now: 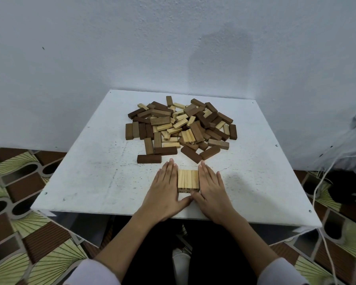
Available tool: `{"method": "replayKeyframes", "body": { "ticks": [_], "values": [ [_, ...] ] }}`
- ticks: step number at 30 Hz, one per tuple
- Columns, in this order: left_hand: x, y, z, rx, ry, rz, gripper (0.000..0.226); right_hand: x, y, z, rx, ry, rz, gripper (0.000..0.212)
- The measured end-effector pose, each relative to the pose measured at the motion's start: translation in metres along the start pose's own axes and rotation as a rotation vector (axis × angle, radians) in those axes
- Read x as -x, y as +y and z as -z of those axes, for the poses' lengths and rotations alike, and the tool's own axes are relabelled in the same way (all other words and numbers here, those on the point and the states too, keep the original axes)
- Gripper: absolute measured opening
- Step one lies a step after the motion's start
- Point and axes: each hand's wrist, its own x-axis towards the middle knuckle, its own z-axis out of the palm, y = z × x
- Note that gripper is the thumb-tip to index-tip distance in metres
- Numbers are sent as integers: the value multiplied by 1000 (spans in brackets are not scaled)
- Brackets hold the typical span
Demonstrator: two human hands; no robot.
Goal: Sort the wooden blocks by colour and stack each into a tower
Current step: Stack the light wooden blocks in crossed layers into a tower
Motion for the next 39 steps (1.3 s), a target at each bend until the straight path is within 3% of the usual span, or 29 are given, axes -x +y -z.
{"method": "replayKeyframes", "body": {
  "ticks": [12, 16, 17, 19, 22, 27, 33, 39],
  "values": [
    [-2, -2, 4, 85, -83, -10, 111, 1, 2, 0, -94, -1, 24, 92],
    [3, -15, 33, 446, -277, -25, 104, 5, 5, 10, -565, 23, -30, 83],
    [6, -20, 41, 558, -251, 6, 99, 6, 5, 14, -737, 56, -85, 80],
    [5, -33, 53, 695, -37, 74, 75, 3, 9, 21, -883, 220, -137, 63],
    [-18, -51, 65, 658, 275, 63, 45, -25, 17, 35, -685, 466, -56, 29],
    [-71, -58, 64, 426, 198, -46, 26, -88, 6, 59, -425, 248, 39, 22],
    [-106, -55, 57, 224, 117, -35, 22, -125, 1, 58, -91, 258, 19, 30],
    [-120, -52, 57, 169, 65, -9, 20, -131, -9, 56, 166, 239, 21, 21]
  ]
}}
